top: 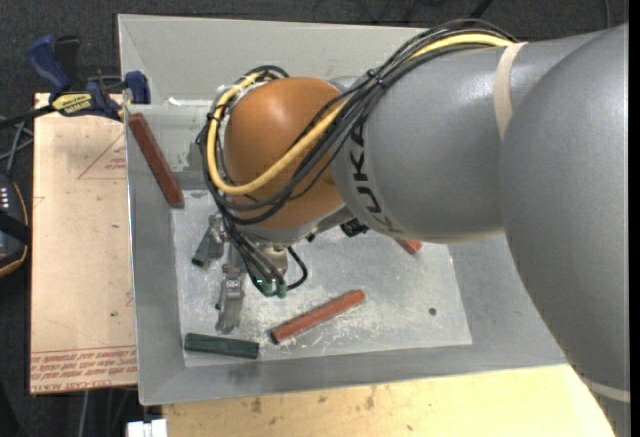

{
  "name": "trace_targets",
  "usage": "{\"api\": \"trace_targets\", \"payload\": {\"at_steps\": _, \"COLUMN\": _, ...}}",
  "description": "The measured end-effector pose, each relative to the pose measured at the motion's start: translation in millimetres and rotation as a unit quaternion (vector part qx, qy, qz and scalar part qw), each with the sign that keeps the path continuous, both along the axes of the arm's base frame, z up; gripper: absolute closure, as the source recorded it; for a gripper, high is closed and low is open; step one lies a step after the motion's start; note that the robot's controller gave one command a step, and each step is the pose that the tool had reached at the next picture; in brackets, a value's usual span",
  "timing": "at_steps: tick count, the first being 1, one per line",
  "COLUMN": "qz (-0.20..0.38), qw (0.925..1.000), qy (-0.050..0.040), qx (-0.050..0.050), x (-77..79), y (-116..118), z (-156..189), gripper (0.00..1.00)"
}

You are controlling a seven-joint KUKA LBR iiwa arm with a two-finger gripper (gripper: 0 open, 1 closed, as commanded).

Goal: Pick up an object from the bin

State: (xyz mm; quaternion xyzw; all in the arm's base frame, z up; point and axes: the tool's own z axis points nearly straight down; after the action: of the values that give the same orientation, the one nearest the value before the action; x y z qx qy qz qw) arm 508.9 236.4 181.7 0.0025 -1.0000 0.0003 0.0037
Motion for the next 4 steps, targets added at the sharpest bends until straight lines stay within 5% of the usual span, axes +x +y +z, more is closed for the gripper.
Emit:
{"api": "trace_targets", "payload": {"at_steps": 1, "qz": -0.002, "qw": 1.0000, "qy": -0.0037, "qx": 0.001, "x": 2.1, "y": -1, "z": 5, "gripper": 0.00}}
{"api": "trace_targets", "payload": {"at_steps": 2, "qz": 0.012, "qw": 0.9999, "qy": -0.0065, "qx": 0.002, "x": -5.5, "y": -10, "z": -48, "gripper": 0.00}}
{"api": "trace_targets", "payload": {"at_steps": 3, "qz": 0.006, "qw": 1.0000, "qy": 0.0016, "qx": 0.000, "x": -19.3, "y": -23, "z": -112, "gripper": 1.00}}
{"api": "trace_targets", "payload": {"at_steps": 4, "qz": 0.006, "qw": 1.0000, "qy": 0.0015, "qx": 0.000, "x": -19.2, "y": -23, "z": -112, "gripper": 1.00}}
